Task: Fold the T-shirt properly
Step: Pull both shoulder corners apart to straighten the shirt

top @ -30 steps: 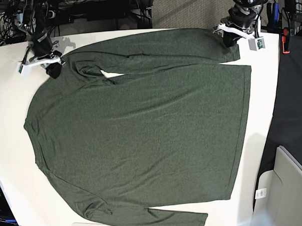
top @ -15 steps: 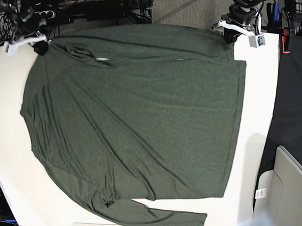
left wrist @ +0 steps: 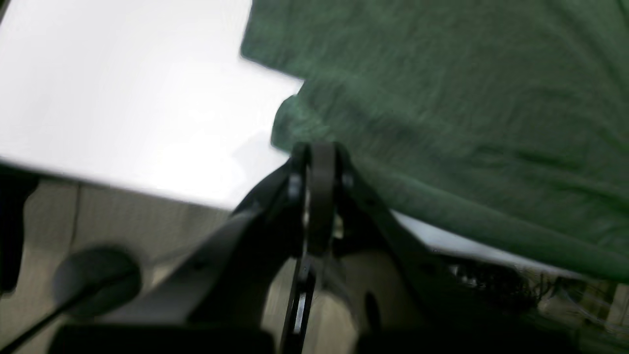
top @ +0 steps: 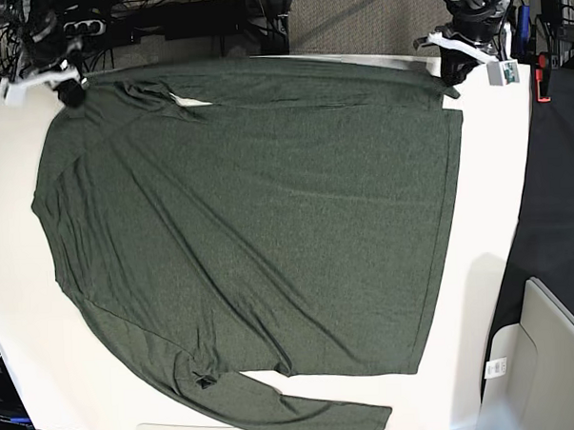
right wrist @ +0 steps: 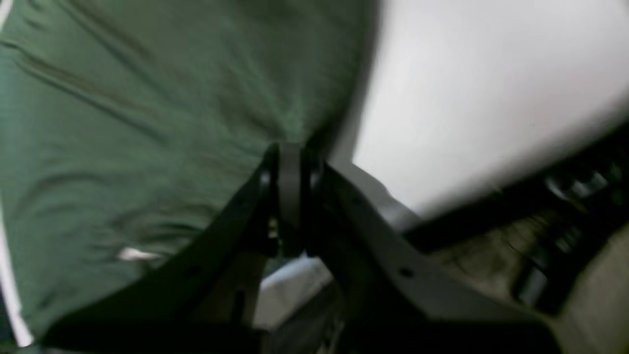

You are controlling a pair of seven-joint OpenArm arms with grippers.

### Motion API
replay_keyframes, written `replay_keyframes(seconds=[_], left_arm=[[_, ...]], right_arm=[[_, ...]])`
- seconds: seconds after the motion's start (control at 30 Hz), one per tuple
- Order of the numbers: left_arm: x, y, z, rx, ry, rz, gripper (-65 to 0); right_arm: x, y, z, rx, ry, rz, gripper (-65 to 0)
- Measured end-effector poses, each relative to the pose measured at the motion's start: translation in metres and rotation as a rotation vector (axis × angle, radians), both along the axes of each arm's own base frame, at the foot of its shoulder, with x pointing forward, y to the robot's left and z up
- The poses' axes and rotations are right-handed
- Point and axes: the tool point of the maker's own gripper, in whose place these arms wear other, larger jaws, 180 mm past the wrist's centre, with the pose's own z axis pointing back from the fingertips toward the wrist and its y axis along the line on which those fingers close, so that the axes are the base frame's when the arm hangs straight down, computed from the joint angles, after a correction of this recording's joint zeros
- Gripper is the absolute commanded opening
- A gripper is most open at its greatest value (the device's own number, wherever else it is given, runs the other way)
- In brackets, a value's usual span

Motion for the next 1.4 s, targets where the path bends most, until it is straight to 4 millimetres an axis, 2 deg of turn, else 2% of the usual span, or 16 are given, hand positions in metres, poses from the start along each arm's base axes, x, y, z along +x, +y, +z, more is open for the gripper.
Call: replay_keyframes(seconds=[0.07,0.2,0.4,0.77,0.93,1.03,1.13,1.2,1.3,1.4], left_arm=[[0.009,-0.001,0.002,-0.002,-0.016,-0.001,-65.0],[0.038,-0.002,0.017,-0.005,-0.105,-0.003,-65.0],[0.068,-0.002,0.033,-0.004,-0.186,-0.006,-65.0],[0.111,-0.002,0.044,-0.024,-0.229,-0.014,-65.0],[0.111,0.005,0.022,-0.038,-0.179,0.016,-65.0],[0.111,0.008,0.011,-0.053,-0.154,0.029,-64.9],[0.105,0.014,-0.011,-0.063,-0.096,0.056,-63.9],[0.100,0.015,-0.021,-0.070,-0.062,0.063,-61.3],[0.100,0.014,-0.020,-0.072,-0.068,0.063,-56.5],[0.092,0.012,-0.025,-0.080,-0.030,0.054,-51.4]], right_arm=[[0.009,-0.002,0.004,-0.005,-0.024,-0.003,-64.8],[0.024,-0.001,0.011,-0.004,-0.060,-0.001,-64.8],[0.047,-0.002,0.023,-0.005,-0.122,-0.002,-64.8],[0.080,-0.016,0.009,0.044,-0.148,-0.065,-64.8],[0.099,-0.018,0.006,0.074,-0.171,-0.091,-64.7],[0.098,-0.020,0.000,0.079,-0.156,-0.102,-64.4],[0.097,-0.016,-0.002,0.084,-0.148,-0.090,-63.0],[0.095,-0.014,-0.004,0.086,-0.143,-0.086,-58.2],[0.083,-0.013,-0.009,0.081,-0.118,-0.086,-47.5],[0.076,-0.009,-0.002,0.065,-0.122,-0.066,-39.3]])
